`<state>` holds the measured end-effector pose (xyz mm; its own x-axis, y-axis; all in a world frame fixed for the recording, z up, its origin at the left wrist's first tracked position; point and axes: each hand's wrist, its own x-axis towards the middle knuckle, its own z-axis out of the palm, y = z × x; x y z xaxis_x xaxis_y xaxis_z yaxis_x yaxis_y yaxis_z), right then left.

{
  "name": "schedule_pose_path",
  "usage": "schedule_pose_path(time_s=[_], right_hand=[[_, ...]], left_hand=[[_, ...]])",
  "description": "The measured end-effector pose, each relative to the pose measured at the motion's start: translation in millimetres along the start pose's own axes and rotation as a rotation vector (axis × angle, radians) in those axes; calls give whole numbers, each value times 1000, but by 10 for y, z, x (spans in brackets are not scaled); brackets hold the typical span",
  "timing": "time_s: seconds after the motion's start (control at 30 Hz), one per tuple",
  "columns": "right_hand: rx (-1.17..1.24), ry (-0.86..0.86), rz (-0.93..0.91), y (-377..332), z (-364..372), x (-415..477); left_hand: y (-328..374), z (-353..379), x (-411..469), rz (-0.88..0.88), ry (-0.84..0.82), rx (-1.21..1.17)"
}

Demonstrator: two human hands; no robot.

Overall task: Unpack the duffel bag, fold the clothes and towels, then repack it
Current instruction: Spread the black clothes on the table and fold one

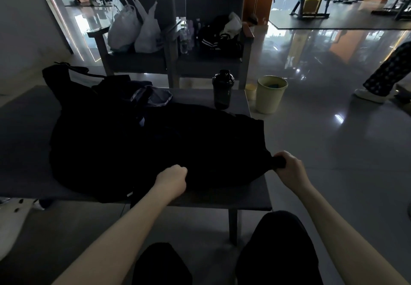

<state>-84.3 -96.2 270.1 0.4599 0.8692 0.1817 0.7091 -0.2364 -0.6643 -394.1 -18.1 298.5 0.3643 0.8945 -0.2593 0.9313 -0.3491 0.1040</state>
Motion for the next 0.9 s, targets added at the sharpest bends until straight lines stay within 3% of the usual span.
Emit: schedule_pose_path(time_s=[0.17,0.27,0.33,0.47,0.57,0.73,0.9], right_hand=[[45,6,62,-27,0,34],[168,9,144,-126,-1,43],[273,6,229,-142,-13,68],[358,62,316,-123,-69,98],[311,83,313,-113,-91,82],[272,116,356,-72,-39,95],[265,115,382,-110,81,184]], left_hand=[[-430,-183,126,-222,131,-260],[-508,-350,184,-193,152,-523],[-552,-521,161,-113,63,-633],[-714,-756,155,-27,-205,-304],[-794,-851,189,-46,-231,-99],[-865,-956,251,13,-253,-310],[-915,-1110,455,1,-96,-310]])
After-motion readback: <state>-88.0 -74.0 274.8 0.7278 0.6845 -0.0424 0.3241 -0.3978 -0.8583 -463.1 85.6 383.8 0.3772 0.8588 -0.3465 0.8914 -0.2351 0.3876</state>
